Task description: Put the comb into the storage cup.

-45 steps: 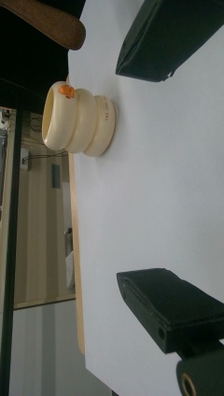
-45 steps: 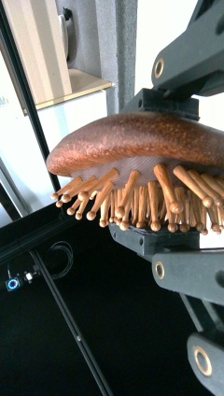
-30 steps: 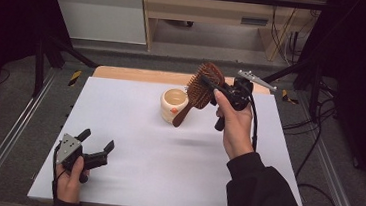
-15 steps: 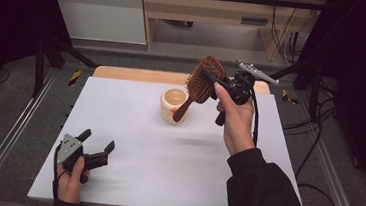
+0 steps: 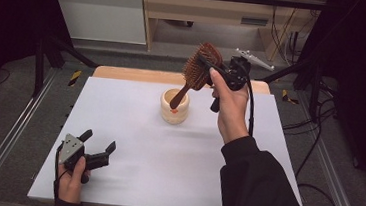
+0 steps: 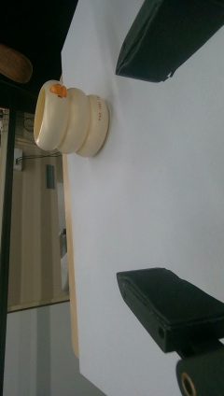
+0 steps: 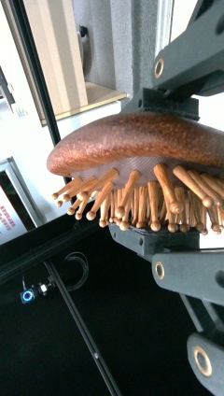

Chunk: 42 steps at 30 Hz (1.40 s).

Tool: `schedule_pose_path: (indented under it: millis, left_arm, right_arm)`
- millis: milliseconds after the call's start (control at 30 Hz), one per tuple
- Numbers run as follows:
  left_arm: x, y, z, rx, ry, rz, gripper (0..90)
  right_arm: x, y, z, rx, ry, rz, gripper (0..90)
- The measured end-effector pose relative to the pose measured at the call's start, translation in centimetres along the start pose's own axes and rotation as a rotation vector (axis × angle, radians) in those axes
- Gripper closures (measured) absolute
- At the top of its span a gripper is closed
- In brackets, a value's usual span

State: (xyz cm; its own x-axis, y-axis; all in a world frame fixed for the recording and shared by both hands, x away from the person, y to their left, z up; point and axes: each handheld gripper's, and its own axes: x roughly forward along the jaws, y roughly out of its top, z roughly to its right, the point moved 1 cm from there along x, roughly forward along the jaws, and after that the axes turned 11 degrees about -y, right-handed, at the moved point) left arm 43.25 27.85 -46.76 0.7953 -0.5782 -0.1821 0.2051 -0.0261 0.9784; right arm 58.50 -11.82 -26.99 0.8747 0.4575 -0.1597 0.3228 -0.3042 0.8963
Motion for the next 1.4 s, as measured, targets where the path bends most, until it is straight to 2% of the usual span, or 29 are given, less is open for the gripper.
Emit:
schedule_pose_path:
  millis: [200, 400, 700, 900, 1100, 1400]
  left_arm:
    - [0.0, 0.0, 0.0, 0.004, 0.001, -0.005, 3.2]
    - [0.1, 0.0, 0.0, 0.002, 0.0, -0.004, 3.3]
    - [0.1, 0.0, -0.1, 0.003, -0.001, -0.006, 3.3]
    - [0.1, 0.0, -0.1, 0.001, -0.003, -0.005, 3.3]
    - [0.1, 0.0, -0.1, 0.001, -0.001, -0.003, 3.1]
    - [0.1, 0.0, -0.2, -0.002, -0.004, -0.003, 3.1]
  right_arm:
    - [1.1, 0.5, 0.0, 0.013, -0.011, 0.015, 51.0]
    - [1.5, 1.0, -0.6, -0.016, -0.025, 0.042, 50.9]
    - [2.4, 1.2, -0.8, -0.024, -0.038, 0.043, 50.9]
    - [2.8, 1.4, -0.7, -0.035, -0.07, 0.054, 50.9]
    - [3.1, 1.3, -0.5, -0.048, -0.054, 0.07, 50.8]
    - [3.3, 1.2, -0.2, -0.076, -0.071, 0.065, 50.8]
